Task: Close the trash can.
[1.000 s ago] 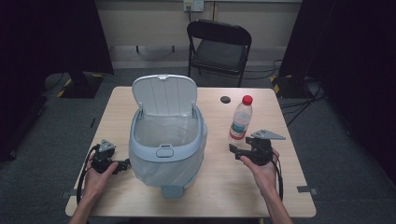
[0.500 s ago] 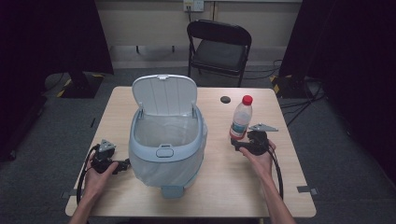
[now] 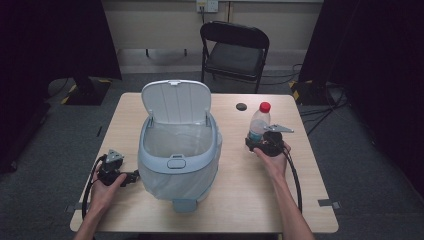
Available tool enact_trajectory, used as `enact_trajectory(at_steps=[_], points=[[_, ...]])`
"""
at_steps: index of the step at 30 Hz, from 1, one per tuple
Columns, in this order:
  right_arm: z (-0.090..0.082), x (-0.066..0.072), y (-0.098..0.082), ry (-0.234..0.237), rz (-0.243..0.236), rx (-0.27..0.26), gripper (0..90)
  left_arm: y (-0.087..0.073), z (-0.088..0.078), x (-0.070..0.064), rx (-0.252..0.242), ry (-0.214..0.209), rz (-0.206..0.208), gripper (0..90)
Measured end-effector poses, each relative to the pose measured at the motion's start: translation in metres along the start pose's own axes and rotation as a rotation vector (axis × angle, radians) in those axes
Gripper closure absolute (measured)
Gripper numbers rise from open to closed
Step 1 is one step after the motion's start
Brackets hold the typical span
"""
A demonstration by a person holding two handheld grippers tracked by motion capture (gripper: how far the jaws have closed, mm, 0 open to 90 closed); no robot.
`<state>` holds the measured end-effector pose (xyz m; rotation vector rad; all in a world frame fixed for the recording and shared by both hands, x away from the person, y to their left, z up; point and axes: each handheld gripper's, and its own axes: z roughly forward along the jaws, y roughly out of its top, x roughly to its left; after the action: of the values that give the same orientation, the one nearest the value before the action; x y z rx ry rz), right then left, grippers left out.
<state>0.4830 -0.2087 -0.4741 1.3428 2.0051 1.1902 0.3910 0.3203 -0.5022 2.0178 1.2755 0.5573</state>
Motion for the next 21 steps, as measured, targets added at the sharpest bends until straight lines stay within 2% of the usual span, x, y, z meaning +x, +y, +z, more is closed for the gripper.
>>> enact_trajectory(at_steps=[5,6,14,16,21], points=[[-0.002,0.001,0.002,-0.020,-0.012,0.003,27.5,0.000,0.000,0.000,0.001,0.000,0.001,11.7],[-0.003,0.000,0.002,-0.015,-0.002,0.006,27.7,0.000,0.000,0.000,0.000,0.000,0.000,11.7],[-0.026,0.002,-0.008,-0.003,0.005,0.022,28.5,0.000,0.000,0.000,0.000,0.000,-0.001,11.7],[-0.035,0.002,-0.012,0.012,0.025,0.019,28.5,0.000,0.000,0.000,-0.001,0.000,-0.002,11.7],[-0.053,0.005,-0.018,0.052,0.036,0.019,28.6,0.000,0.000,0.000,0.000,0.000,-0.001,11.7]])
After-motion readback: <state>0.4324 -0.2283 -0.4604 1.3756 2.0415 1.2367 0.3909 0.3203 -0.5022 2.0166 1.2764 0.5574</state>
